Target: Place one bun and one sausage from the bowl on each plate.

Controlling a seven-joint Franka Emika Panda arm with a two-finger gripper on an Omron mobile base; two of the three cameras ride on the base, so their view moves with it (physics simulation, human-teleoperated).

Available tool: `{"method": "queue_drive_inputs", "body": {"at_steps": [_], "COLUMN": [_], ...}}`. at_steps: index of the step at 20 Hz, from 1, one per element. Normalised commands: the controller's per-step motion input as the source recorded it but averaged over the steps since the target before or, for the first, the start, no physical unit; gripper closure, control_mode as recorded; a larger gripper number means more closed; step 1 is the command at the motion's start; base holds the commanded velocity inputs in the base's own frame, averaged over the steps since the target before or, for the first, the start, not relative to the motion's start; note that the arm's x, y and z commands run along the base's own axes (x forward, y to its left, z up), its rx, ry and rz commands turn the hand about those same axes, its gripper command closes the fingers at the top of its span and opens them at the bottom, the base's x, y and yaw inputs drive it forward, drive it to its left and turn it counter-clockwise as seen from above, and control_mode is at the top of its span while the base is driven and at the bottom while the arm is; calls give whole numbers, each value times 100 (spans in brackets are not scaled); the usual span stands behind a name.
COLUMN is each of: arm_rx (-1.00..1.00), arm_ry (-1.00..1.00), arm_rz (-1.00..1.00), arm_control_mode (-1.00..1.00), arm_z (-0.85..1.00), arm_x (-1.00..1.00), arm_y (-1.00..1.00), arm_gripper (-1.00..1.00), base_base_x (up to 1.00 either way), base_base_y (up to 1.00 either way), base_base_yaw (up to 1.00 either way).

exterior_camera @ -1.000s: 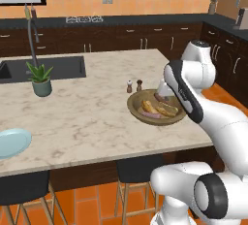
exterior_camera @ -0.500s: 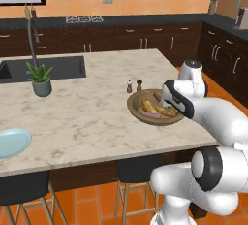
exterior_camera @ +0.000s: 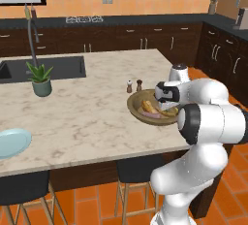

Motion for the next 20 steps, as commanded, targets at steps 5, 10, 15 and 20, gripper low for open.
{"method": "queue_drive_inputs", "body": {"at_steps": [5, 10, 15, 20], "arm_rx": [-7, -6, 0, 0], "arm_ry": [22, 13, 0, 1], "arm_rz": [15, 13, 8, 0], "arm_control_mode": [-100, -100, -100, -100], "arm_z": [-45, -70, -75, -64], "arm_x": [61, 32, 1, 0], "arm_y": [-7, -12, -39, -6], "arm_gripper": [-100, -100, -100, 100], "base_base_x": [0, 0, 0, 0], "base_base_y": [0, 0, 0, 0], "base_base_yaw": [0, 0, 0, 0]}}
